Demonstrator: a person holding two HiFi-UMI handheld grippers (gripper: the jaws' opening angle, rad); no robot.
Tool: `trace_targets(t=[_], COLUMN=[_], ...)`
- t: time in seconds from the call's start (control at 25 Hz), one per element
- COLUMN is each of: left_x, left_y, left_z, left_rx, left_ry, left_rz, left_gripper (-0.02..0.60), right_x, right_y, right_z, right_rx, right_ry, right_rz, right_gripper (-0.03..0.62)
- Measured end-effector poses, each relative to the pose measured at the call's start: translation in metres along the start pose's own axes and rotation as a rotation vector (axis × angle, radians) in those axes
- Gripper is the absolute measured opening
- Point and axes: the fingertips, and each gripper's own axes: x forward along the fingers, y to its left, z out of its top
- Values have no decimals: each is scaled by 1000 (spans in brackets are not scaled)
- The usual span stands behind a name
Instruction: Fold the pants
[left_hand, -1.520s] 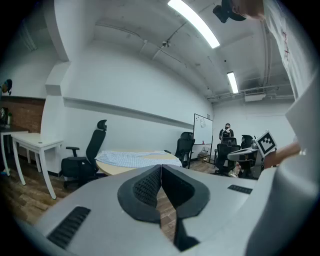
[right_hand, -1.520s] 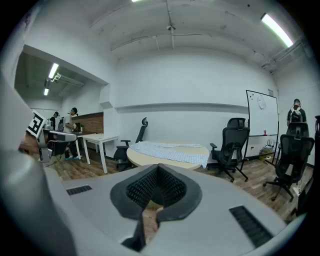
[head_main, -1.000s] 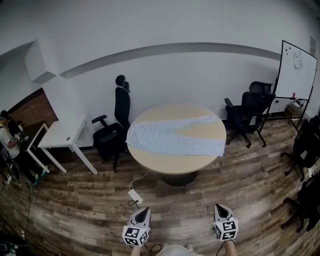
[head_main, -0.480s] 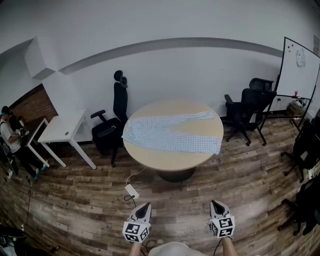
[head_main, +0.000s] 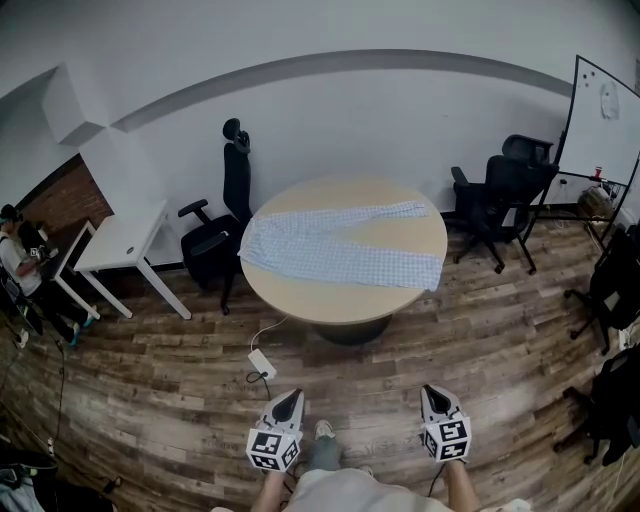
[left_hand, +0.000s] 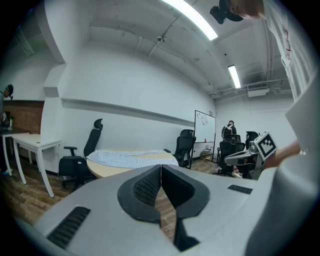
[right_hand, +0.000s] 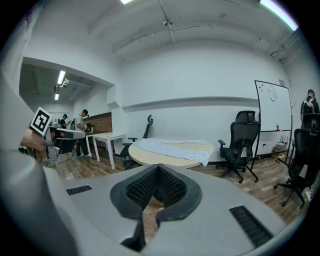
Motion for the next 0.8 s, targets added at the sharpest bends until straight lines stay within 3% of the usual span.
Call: trace_targets(t=[0.48,0.8], left_x=[52,99], left_y=[34,106], left_z=[0,11], left_rx=[-11,-22], left_ry=[-5,7], left_rz=[-18,-21], left_gripper=[31,31], right_x=[59,140], right_y=[-11,-5], right_z=[13,42], right_rx=[-12,-19], right_ry=[-1,13], right_rz=[-5,-14], right_gripper=[28,28])
